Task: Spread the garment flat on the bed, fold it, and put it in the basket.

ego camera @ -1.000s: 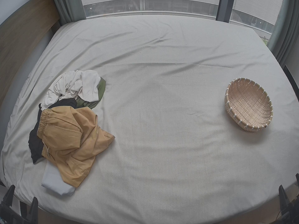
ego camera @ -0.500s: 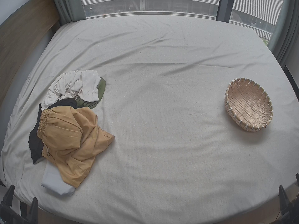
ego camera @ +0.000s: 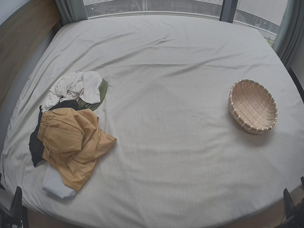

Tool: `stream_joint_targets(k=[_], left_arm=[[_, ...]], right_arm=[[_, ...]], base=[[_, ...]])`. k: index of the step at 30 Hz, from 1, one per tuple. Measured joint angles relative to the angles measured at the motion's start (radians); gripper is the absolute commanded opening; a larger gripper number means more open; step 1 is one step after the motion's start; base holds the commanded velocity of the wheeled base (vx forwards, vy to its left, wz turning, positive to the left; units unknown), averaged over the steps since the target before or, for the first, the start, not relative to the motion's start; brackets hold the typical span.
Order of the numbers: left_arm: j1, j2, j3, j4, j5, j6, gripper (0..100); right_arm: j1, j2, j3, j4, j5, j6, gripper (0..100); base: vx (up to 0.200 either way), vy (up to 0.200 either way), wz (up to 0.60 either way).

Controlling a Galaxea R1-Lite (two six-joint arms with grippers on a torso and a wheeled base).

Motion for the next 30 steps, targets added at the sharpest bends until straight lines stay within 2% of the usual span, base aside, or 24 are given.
stream_joint_targets(k=[11,25,30], left_arm=[[-0.109,0.361,-0.101,-0.119,-0.066,-0.158,100],[-0.136,0.745,-0.101,-0.15,-0.153,-0.196,100],[-0.127,0.931,-0.107,-0.249,-0.187,-0.202,100]], right_arm=[[0.0,0.0,0.0,0.0,0.0,0.001,100],[0.0,0.0,0.0,0.0,0.001,0.0,100],[0.0,0.0,0.0,0.0,0.001,0.0,100]], base=[[0.0,0.0,0.0],[0.0,0.0,0.0],[0.0,0.0,0.0]])
